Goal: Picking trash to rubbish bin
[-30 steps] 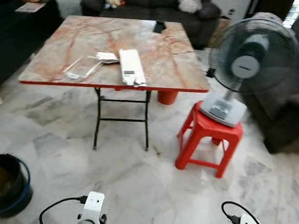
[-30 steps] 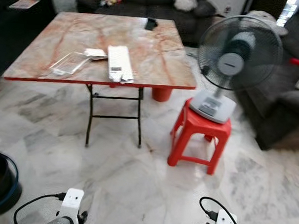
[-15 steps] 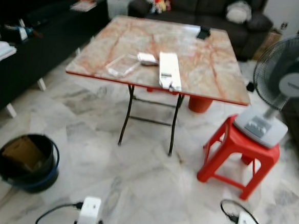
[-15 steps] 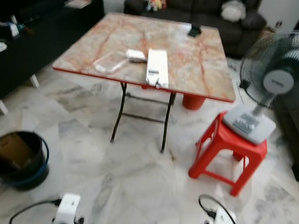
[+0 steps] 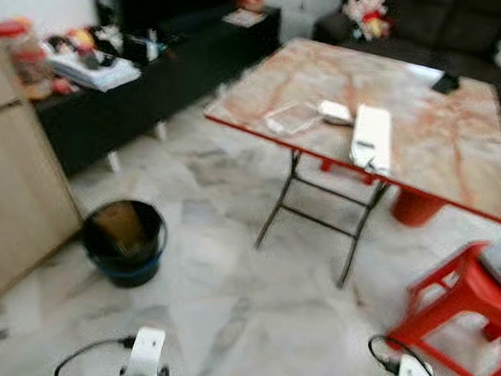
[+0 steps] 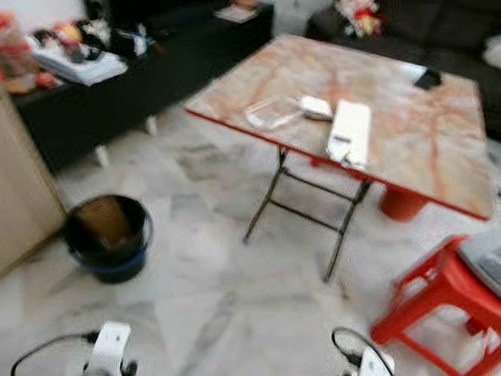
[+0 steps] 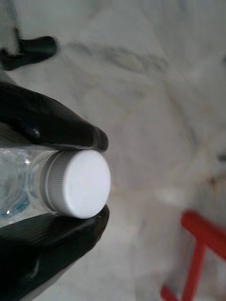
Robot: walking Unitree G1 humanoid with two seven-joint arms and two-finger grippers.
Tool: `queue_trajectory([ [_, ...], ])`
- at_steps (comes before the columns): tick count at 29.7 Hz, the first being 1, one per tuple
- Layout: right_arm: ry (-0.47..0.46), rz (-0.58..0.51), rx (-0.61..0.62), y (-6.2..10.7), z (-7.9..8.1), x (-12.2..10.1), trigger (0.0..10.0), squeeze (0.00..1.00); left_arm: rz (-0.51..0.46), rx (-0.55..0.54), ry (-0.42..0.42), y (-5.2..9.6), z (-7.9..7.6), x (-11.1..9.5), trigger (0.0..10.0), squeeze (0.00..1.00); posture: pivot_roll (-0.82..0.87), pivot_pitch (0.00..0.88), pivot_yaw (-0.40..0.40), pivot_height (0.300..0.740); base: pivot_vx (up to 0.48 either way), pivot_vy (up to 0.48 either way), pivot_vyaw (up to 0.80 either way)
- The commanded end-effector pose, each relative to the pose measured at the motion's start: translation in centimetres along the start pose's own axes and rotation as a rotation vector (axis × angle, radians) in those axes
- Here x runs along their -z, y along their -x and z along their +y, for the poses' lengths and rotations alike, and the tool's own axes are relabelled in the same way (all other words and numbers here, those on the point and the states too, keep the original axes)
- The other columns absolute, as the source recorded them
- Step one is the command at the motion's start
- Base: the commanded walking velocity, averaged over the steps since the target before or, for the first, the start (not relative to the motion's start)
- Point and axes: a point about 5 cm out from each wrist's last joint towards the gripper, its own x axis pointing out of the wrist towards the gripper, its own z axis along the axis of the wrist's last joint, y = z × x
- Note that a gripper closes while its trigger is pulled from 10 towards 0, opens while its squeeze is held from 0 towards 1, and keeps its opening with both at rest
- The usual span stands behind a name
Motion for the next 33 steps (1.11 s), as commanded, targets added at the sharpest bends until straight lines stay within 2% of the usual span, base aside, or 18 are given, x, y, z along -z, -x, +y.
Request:
queue_trajectory([
  [1, -0.007, -0.014, 0.009, -0.09, -0.12, -0.48, 10.0, 0.00, 0.025, 0.002, -0.001, 0.05, -0.18, 0.47, 10.0, 0.00, -0.07, 0.034, -0.047, 0.740, 0.000, 0.000, 0.80],
  [5, 0.001, -0.015, 0.006, -0.11, -0.06, -0.55, 10.0, 0.00, 0.031, 0.002, -0.002, 0.08, -0.23, 0.64, 10.0, 0.00, -0.08, 0.041, -0.049, 0.740, 0.000, 0.000, 0.73],
  [11, -0.021, -0.027, 0.002, -0.15, 0.11, -0.76, 10.0, 0.00, 0.038, 0.000, -0.006, 0.13, -0.25, 0.88, 10.0, 0.00, -0.08, 0.048, -0.050, 0.740, 0.000, 0.000, 0.00],
  [20, -0.029, -0.035, 0.004, -0.13, 0.02, -0.82, 10.0, 0.00, 0.043, -0.006, -0.007, 0.16, -0.16, 1.01, 10.0, 0.00, -0.08, 0.050, -0.054, 0.740, 0.426, 0.000, 0.00],
  [25, 0.031, -0.031, 0.035, -0.12, -0.34, -0.82, 10.0, 0.00, 0.044, -0.008, -0.004, 0.18, -0.16, 1.11, 10.0, 0.00, -0.07, 0.043, -0.058, 0.740, 0.455, 0.000, 0.25],
  [27, 0.027, -0.027, 0.040, -0.10, -0.46, -0.73, 10.0, 0.00, 0.045, -0.010, 0.000, 0.20, -0.20, 1.18, 10.0, 0.00, -0.07, 0.037, -0.059, 0.740, 0.456, 0.000, 0.80],
  [30, 0.002, -0.027, 0.054, -0.10, -0.75, -0.82, 10.0, 0.00, 0.047, -0.009, 0.003, 0.22, -0.30, 1.28, 10.0, 0.00, -0.07, 0.035, -0.060, 0.740, 0.456, 0.000, 0.00],
  [33, 0.017, -0.028, 0.058, -0.12, -0.85, -0.92, 10.0, 0.00, 0.049, -0.008, 0.002, 0.25, -0.34, 1.40, 10.0, 0.00, -0.07, 0.027, -0.061, 0.740, 0.456, 0.000, 0.00],
])
